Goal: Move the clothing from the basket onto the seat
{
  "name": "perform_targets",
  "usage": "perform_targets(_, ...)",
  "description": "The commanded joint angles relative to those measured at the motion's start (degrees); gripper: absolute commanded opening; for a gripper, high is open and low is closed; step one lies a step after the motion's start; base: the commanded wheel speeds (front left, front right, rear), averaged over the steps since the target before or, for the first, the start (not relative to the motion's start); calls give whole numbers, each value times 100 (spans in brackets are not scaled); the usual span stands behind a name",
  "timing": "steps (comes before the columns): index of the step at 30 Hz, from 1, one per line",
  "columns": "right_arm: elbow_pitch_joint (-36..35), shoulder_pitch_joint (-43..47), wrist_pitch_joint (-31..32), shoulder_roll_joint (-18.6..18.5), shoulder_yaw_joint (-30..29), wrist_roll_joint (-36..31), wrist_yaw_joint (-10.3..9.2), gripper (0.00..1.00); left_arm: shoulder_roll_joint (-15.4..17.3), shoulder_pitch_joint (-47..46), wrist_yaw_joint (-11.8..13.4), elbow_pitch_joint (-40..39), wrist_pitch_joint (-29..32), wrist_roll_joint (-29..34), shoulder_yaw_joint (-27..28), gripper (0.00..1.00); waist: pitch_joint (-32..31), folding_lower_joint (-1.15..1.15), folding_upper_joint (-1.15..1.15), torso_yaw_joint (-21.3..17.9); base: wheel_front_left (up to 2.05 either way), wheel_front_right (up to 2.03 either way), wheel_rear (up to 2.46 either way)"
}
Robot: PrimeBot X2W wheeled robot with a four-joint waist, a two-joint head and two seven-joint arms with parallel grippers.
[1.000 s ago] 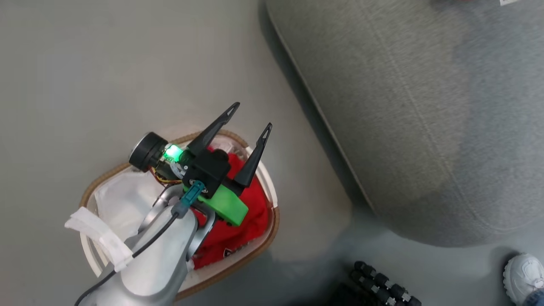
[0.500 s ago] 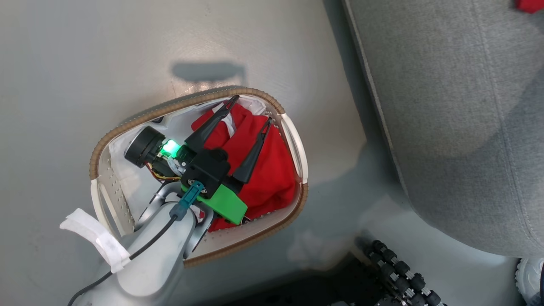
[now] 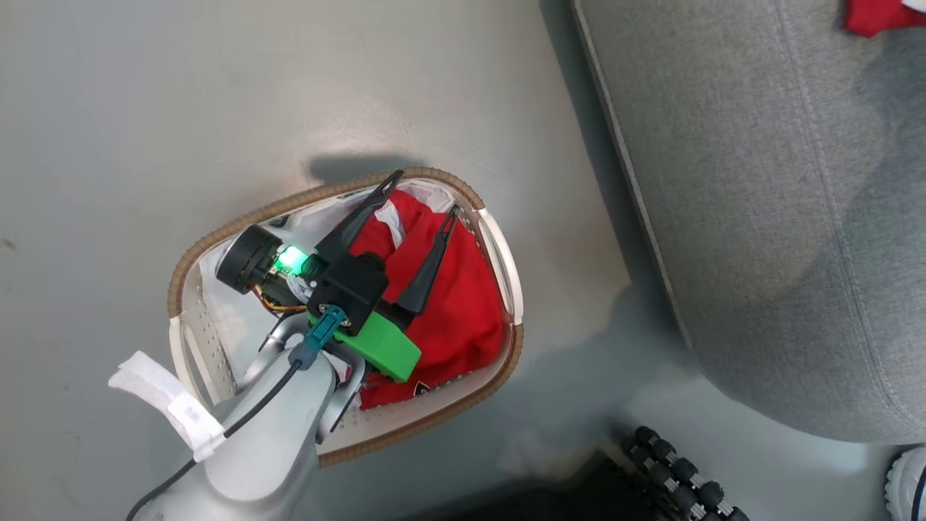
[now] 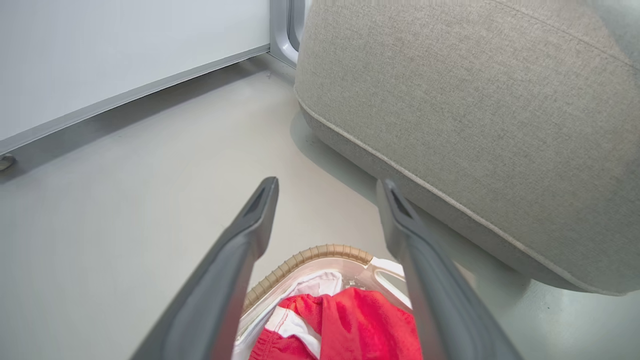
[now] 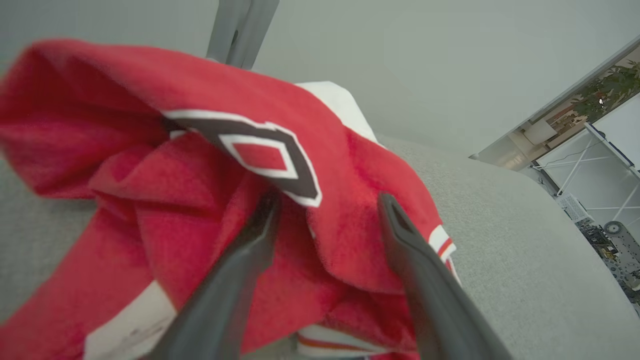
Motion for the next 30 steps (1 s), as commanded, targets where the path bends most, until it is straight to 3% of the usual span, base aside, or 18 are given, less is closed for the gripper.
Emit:
perform_targets(1,-18,178,-4,-13,41,-49,-8,100,-45,-18,-21,46,-35,-61,29,100,-343,0,0,19,0,0,0)
perform_targets(12,86,634,-4,115,625,233,-8,100,-299,269,26,44,-49,-346,558,100,-1528,0,0,294,0,0,0)
perform_targets(30,-481,1569,-4,909,1480,691,-7,100,-636,1601,20,28,-47,-530,2550,100,-3086,0,0,934,0,0,0)
